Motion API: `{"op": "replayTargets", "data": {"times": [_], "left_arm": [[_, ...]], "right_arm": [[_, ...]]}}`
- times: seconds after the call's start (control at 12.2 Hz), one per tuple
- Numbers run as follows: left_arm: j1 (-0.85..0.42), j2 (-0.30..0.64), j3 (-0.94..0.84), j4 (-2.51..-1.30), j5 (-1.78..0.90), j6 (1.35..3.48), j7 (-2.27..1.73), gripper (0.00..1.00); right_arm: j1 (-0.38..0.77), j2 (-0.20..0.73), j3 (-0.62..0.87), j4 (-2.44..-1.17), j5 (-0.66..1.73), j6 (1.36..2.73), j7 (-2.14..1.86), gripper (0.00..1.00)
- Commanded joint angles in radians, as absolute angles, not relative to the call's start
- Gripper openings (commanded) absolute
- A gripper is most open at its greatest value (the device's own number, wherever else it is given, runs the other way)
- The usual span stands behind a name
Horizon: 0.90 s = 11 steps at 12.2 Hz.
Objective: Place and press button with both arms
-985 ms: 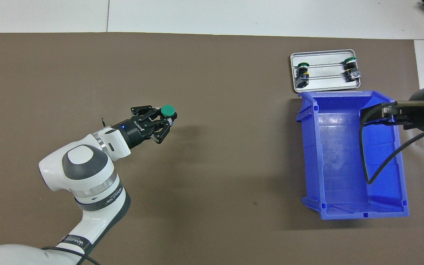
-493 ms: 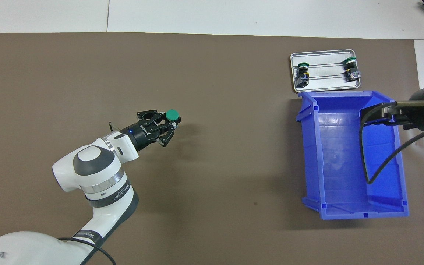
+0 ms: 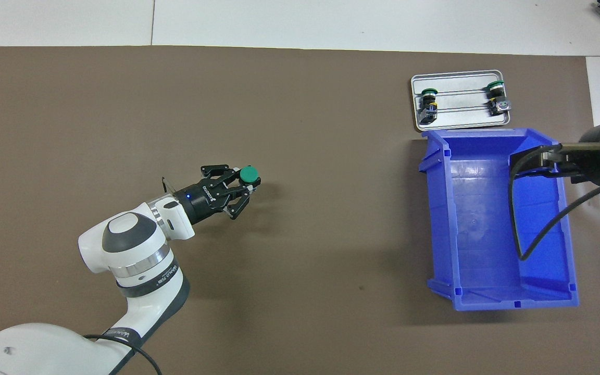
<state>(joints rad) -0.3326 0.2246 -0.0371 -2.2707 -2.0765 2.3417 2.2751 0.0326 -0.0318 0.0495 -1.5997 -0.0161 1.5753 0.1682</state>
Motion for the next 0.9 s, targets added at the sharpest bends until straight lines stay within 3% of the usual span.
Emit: {"op": "replayTargets", "data": {"times": [0.0, 0.82], "left_arm": [[-0.308, 0.216, -0.035, -2.316, -2.102, 2.239, 2.35, 0.0], [-0.272, 0.176, -0.035, -2.45, -2.1, 2.096, 2.508, 0.0]], "right_arm": [[0.021, -0.051, 0.057, -1.617, -0.012, 1.574, 0.181, 1.0], [0.021, -0.051, 0.057, -1.617, -0.012, 1.574, 0.181, 1.0]]}}
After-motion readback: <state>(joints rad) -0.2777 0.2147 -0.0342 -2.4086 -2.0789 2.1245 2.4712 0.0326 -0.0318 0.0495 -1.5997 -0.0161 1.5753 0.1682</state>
